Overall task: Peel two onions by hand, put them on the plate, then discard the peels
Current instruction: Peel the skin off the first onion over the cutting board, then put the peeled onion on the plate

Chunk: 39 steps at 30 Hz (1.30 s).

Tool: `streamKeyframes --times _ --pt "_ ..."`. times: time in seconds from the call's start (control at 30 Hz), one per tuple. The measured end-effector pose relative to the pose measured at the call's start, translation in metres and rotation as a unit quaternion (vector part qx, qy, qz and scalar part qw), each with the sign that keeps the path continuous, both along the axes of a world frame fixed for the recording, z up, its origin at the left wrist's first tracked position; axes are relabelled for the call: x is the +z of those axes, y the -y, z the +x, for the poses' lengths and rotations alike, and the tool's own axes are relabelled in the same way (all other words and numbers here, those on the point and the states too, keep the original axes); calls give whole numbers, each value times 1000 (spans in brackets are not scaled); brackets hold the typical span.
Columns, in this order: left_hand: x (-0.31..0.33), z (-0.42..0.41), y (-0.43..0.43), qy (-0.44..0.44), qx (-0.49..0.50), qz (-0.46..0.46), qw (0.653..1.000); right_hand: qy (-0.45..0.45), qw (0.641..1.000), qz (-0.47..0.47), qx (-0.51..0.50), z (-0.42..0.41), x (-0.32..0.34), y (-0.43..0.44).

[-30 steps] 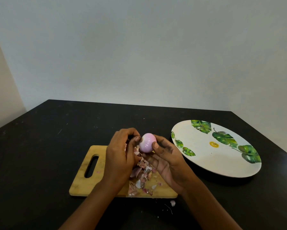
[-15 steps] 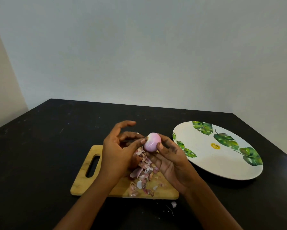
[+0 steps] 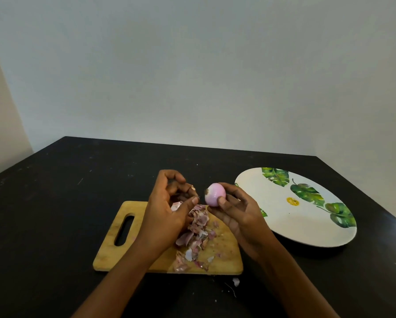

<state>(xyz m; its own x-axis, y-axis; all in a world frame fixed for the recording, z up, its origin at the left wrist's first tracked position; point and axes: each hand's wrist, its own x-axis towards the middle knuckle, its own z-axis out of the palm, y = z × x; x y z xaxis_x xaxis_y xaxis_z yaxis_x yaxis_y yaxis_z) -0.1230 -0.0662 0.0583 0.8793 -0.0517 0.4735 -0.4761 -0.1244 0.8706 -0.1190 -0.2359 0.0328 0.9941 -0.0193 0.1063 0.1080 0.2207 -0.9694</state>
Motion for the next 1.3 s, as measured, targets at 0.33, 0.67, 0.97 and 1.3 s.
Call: streamKeyframes --times 0.33,0.67,0.97,1.3 --pt "-1 0 2 0 22 11 1000 -57 976 169 124 -3 8 -2" --pt "-11 3 7 39 59 67 995 -14 991 76 112 0 0 -1" --pt "-20 6 7 37 43 101 993 128 950 -255 -124 3 -9 -2" --pt "-21 30 -22 -12 135 268 954 -63 801 -497 -327 17 -15 75"
